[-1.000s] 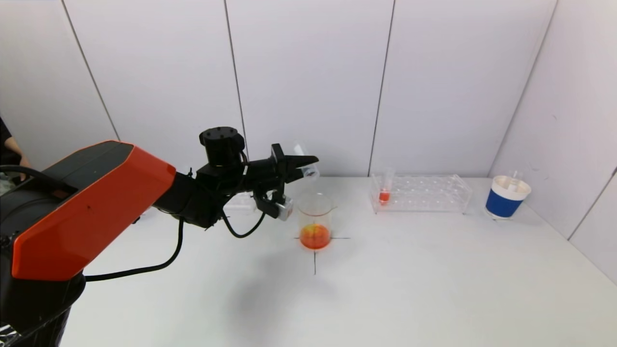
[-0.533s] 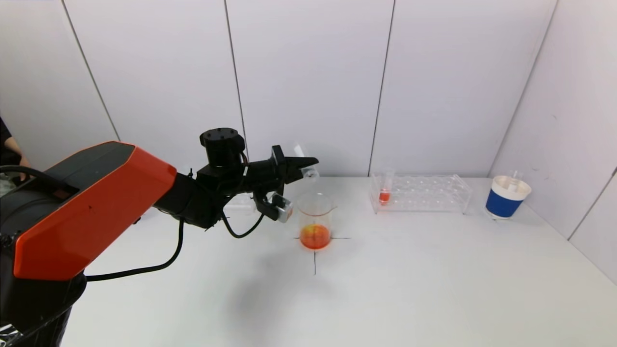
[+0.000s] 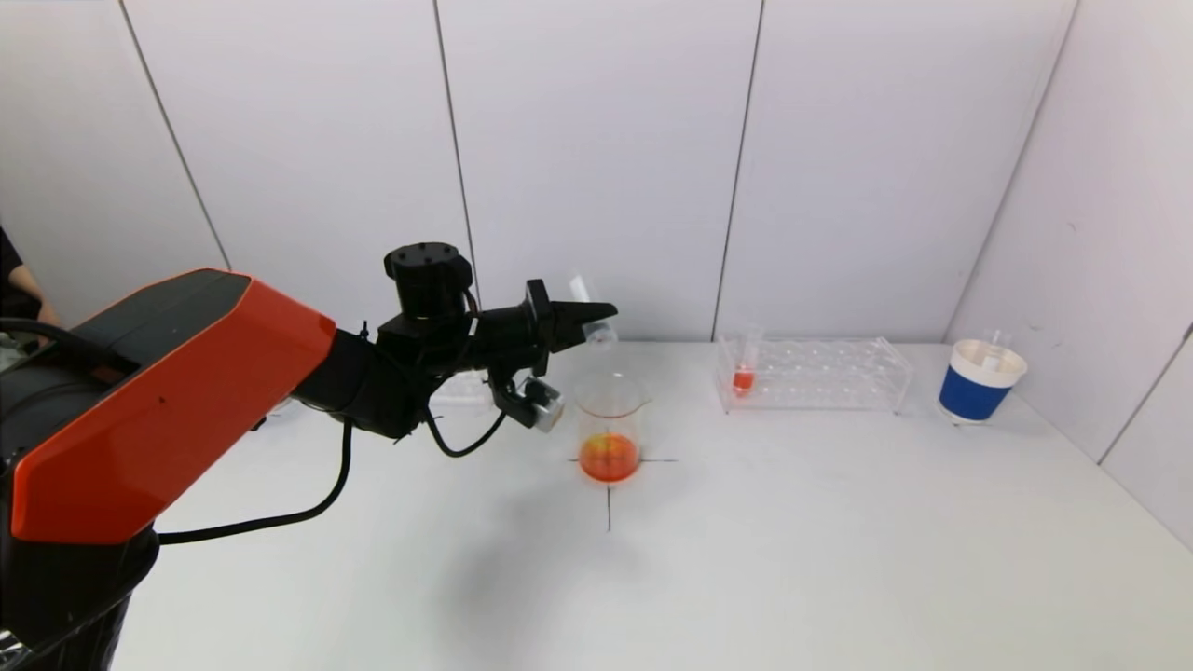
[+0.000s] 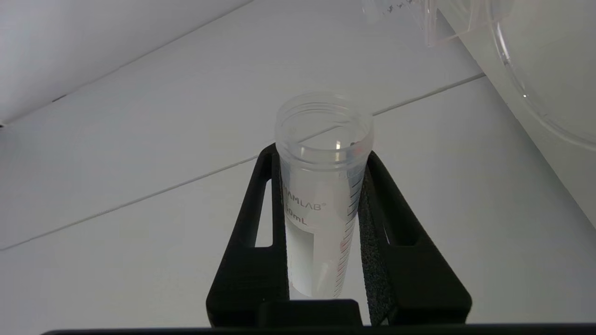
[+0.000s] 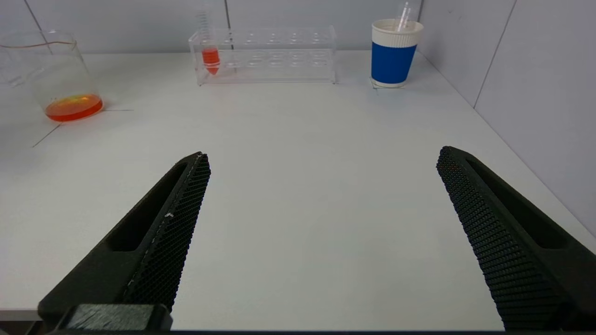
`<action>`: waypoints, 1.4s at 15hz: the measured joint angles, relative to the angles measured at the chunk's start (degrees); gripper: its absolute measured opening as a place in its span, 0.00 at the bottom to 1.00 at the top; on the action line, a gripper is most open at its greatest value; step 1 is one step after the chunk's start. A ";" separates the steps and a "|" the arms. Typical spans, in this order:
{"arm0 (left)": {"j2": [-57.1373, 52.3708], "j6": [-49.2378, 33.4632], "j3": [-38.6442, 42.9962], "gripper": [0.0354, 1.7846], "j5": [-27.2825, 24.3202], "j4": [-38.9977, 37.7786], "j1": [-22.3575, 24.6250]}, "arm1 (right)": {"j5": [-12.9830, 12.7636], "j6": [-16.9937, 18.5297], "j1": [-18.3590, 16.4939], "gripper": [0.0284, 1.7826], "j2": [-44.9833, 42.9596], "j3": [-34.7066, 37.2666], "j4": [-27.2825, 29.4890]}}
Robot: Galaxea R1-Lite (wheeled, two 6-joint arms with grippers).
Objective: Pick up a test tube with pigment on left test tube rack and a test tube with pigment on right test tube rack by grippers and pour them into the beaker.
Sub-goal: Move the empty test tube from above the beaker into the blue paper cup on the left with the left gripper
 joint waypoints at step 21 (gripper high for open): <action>-2.10 -8.87 0.44 0.24 1.16 5.92 0.04 | 0.00 0.00 0.00 0.99 0.00 0.00 0.00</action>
